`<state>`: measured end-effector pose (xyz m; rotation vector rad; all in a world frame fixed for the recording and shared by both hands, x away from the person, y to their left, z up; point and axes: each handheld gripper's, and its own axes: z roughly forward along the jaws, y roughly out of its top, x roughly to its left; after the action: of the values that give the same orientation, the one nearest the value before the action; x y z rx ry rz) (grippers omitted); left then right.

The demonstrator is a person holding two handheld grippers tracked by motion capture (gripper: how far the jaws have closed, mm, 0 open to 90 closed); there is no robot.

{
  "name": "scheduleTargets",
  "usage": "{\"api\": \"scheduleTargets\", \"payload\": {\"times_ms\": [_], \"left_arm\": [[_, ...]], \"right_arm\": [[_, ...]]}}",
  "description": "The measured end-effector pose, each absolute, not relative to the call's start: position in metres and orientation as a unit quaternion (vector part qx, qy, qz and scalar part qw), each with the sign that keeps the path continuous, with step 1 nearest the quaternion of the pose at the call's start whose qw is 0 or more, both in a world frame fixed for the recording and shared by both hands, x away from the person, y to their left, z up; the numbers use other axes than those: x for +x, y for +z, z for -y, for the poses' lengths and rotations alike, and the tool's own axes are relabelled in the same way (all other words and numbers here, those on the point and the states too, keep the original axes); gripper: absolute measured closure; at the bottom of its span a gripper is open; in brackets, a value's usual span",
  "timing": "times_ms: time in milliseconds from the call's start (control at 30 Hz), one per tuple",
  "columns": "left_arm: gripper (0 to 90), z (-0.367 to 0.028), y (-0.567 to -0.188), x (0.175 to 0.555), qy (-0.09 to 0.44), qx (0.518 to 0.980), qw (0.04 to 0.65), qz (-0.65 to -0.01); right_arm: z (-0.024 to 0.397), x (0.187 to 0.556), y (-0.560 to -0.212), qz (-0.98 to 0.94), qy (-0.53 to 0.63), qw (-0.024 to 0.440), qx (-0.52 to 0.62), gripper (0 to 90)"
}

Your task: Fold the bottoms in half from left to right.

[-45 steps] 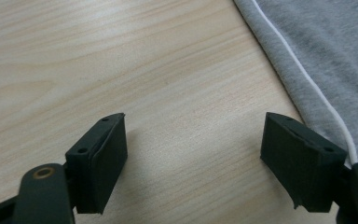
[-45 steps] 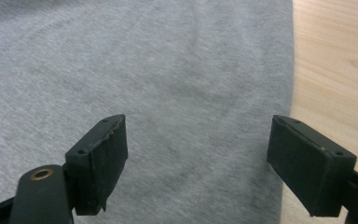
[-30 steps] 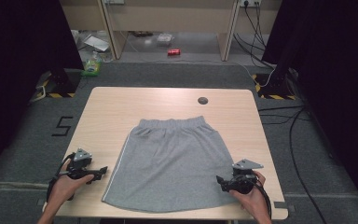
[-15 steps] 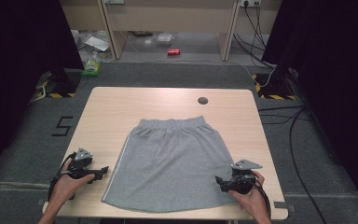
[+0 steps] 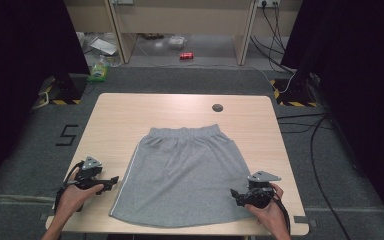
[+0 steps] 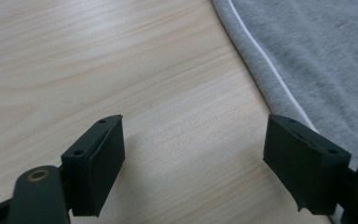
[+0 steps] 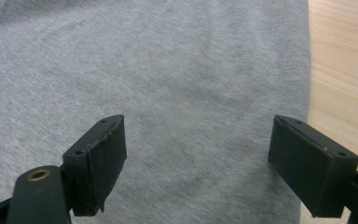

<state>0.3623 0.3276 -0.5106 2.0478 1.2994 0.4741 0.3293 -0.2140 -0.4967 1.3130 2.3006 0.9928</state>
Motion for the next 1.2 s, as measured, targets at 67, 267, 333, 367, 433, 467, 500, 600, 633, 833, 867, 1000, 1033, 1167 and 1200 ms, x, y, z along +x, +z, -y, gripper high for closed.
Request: {"api": "scheduleTargets", "payload": {"times_ms": [67, 267, 333, 367, 433, 467, 500, 600, 633, 833, 867, 1000, 1033, 1167, 1200], "left_arm": [[20.0, -0.327, -0.51, 0.365, 0.181, 0.78, 0.332, -0.498], [20.0, -0.326, -0.505, 0.375, 0.176, 0.776, 0.341, -0.5], [20.0, -0.325, -0.502, 0.379, 0.174, 0.775, 0.346, -0.5], [20.0, -0.324, -0.5, 0.382, 0.173, 0.773, 0.35, -0.5], [20.0, -0.323, -0.497, 0.389, 0.172, 0.768, 0.358, -0.503], [20.0, -0.322, -0.495, 0.393, 0.171, 0.765, 0.362, -0.505], [20.0, -0.321, -0.494, 0.396, 0.17, 0.763, 0.366, -0.506], [20.0, -0.317, -0.488, 0.404, 0.167, 0.759, 0.375, -0.505], [20.0, -0.315, -0.487, 0.407, 0.167, 0.759, 0.376, -0.505], [21.7, -0.306, -0.484, 0.423, 0.163, 0.757, 0.382, -0.504], [22.0, -0.304, -0.484, 0.427, 0.162, 0.757, 0.381, -0.505], [23.7, -0.296, -0.48, 0.441, 0.156, 0.757, 0.384, -0.505], [24.6, -0.294, -0.479, 0.445, 0.154, 0.756, 0.386, -0.505], [26.8, -0.282, -0.476, 0.458, 0.149, 0.761, 0.386, -0.5], [27.4, -0.278, -0.475, 0.461, 0.148, 0.763, 0.384, -0.498]], "right_arm": [[0.214, 0.329, -0.496, -0.803, 0.348, 0.155, 0.459, 19.4], [0.213, 0.329, -0.497, -0.805, 0.35, 0.153, 0.455, 18.3], [0.213, 0.329, -0.497, -0.805, 0.35, 0.153, 0.455, 18.2], [0.213, 0.329, -0.497, -0.805, 0.35, 0.152, 0.455, 18.1], [0.213, 0.329, -0.497, -0.805, 0.351, 0.153, 0.454, 18.0], [0.213, 0.329, -0.497, -0.805, 0.351, 0.152, 0.454, 18.0], [0.212, 0.329, -0.497, -0.804, 0.351, 0.152, 0.455, 18.0], [0.212, 0.329, -0.497, -0.805, 0.35, 0.151, 0.454, 18.0], [0.213, 0.329, -0.497, -0.805, 0.351, 0.152, 0.454, 18.0], [0.213, 0.329, -0.497, -0.804, 0.355, 0.153, 0.452, 18.2], [0.212, 0.329, -0.496, -0.803, 0.356, 0.153, 0.452, 18.2], [0.211, 0.329, -0.497, -0.805, 0.354, 0.153, 0.45, 18.3], [0.21, 0.329, -0.497, -0.806, 0.354, 0.153, 0.45, 18.4], [0.209, 0.328, -0.497, -0.805, 0.356, 0.153, 0.448, 18.5], [0.208, 0.328, -0.497, -0.806, 0.356, 0.153, 0.448, 18.5]]}}
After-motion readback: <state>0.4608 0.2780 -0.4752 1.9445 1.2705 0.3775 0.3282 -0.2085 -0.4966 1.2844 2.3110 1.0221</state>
